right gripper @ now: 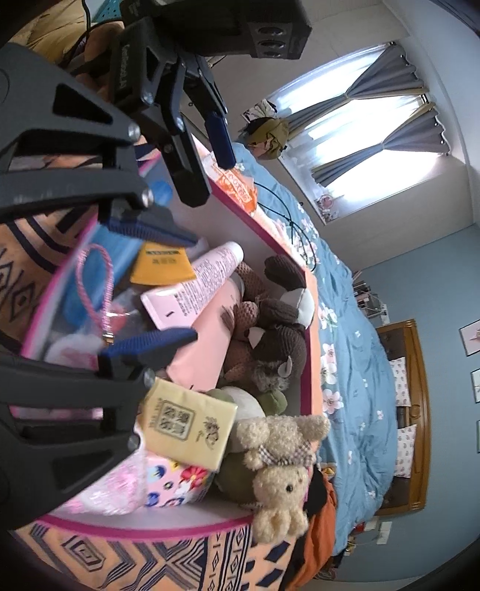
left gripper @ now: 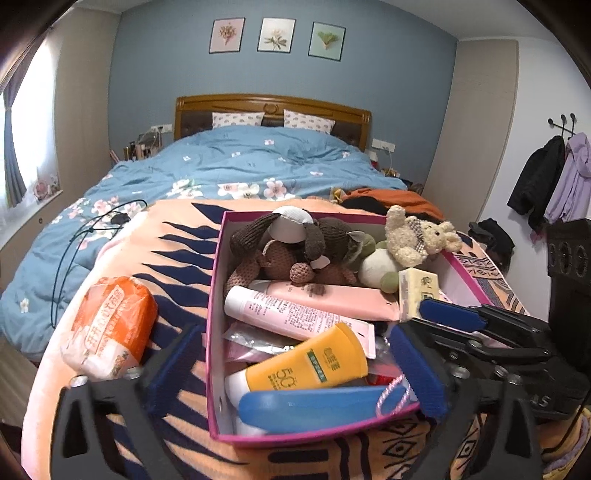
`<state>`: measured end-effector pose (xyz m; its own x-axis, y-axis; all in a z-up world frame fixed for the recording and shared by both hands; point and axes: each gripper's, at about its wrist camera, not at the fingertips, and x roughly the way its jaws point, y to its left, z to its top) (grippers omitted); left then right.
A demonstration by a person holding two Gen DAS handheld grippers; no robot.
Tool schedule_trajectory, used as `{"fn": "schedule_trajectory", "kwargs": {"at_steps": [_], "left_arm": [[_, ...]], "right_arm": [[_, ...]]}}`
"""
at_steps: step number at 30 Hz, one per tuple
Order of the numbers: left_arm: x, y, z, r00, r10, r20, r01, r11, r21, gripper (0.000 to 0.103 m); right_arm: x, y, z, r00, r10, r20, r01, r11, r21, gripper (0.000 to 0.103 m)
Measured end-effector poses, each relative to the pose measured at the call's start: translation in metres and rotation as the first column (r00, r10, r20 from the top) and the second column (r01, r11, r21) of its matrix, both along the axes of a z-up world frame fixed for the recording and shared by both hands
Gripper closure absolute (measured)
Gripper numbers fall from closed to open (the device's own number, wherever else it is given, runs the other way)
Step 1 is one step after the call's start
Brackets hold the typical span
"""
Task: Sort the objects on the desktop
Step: 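Open both grippers to release the yellow tube into the box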
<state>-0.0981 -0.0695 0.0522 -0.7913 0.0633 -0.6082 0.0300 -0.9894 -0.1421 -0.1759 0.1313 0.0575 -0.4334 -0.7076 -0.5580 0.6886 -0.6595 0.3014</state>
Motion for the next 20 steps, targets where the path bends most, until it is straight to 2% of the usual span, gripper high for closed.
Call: {"fn": "schedule_trajectory", "kwargs": {"at_steps": [2,4,7,11,15,20], "left_arm": [[0.009,-0.001,0.000,1.000,0.026,-0.008,-0.026,1.000,0.013,0.000],[0.020,-0.003,-0.001,0.999,0.045,-0.008,-0.045,0.998,0.035,0.000],[0.036,-0.003,-0.005,0.999,0.044,-0.013,-0.043,0.997,0.058,0.000],[0.059,0.003,-0.007,0.996,0.071,-0.050,-0.071,0.997,0.008,0.000],[0.074,0.007,-0.011,0.998,0.053,-0.032,-0.054,0.999,-0.001,0.000],[0.087,0.024,-0.025,0.999,0.040,0.006,-0.040,0.998,-0.056,0.000]], "right_arm": [[0.013,0.008,0.003,0.999,-0.022,-0.032,0.021,1.000,-0.008,0.042],[0.026,0.015,0.005,0.998,-0.027,-0.052,0.026,1.000,-0.015,0.028],[0.047,0.024,0.007,0.995,-0.033,-0.095,0.034,0.999,0.000,0.027],[0.074,0.034,0.003,0.992,-0.033,-0.125,0.036,0.999,0.025,0.021],[0.091,0.039,-0.006,0.993,-0.022,-0.115,0.027,0.999,0.043,0.021],[0.104,0.045,-0.020,0.996,-0.029,-0.087,0.034,0.998,0.053,0.021]]}}
